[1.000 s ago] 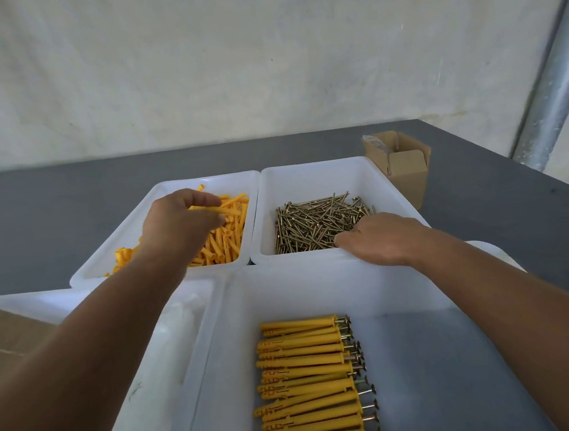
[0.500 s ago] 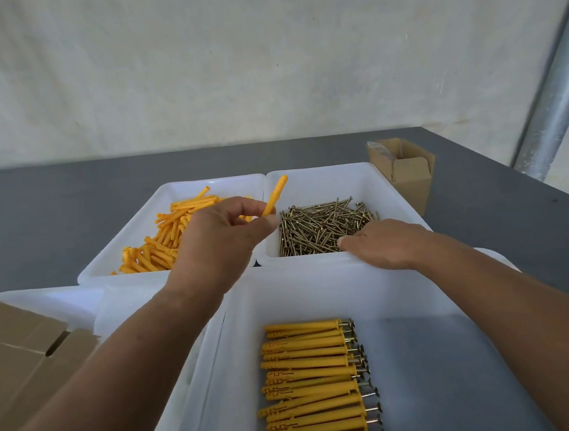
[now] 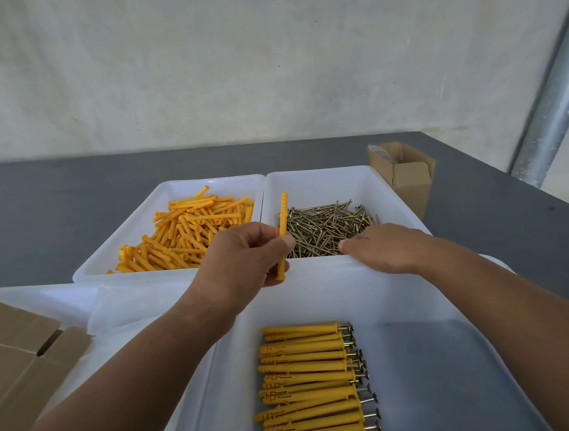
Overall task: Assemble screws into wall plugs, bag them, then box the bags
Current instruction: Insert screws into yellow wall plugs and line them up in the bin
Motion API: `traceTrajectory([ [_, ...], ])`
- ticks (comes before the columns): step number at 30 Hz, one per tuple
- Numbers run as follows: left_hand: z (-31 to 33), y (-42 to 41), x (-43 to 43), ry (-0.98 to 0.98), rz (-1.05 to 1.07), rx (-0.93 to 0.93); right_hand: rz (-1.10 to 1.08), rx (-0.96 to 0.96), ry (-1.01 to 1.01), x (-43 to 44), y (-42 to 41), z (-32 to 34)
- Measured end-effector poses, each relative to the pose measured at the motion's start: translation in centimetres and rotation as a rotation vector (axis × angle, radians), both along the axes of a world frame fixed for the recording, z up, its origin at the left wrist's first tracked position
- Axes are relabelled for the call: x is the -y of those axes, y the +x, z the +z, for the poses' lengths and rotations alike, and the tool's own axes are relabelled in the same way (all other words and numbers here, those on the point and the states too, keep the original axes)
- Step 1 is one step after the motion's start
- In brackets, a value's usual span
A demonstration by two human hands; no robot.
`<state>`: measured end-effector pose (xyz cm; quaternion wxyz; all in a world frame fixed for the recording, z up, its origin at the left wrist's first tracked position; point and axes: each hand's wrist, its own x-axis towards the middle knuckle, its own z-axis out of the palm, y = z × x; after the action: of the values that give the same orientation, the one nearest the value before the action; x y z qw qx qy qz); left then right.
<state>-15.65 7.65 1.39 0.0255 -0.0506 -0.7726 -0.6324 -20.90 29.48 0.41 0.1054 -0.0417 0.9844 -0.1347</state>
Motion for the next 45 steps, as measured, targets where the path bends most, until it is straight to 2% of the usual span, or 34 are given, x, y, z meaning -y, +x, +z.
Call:
traceTrajectory([
  [4, -0.3, -0.2, -0.1, -0.027, -0.003, 0.005, 0.044, 0.010, -0.033, -0.1, 0.4, 0.2],
  [14, -0.4, -0.4, -0.2, -0.051, 0.003, 0.019, -0.006, 0.038, -0.003, 0.1, 0.5, 0.3],
  [17, -0.4, -0.3, -0.2, -0.057, 0.005, 0.020, -0.016, -0.010, -0.013, 0.2, 0.6, 0.3],
  [32, -0.4, -0.1, -0.3, -0.112, 0.008, 0.000, -0.071, -0.308, -0.310, -0.1, 1.5, 0.5],
  [42, -0.2, -0.1, -0.2, -0.092, 0.018, 0.027, -0.052, -0.337, -0.240, -0.1, 1.2, 0.4],
  [45, -0.2, -0.3, -0.1, -0.047, 0.030, 0.043, -0.046, -0.351, -0.165, 0.0, 1.2, 0.5],
])
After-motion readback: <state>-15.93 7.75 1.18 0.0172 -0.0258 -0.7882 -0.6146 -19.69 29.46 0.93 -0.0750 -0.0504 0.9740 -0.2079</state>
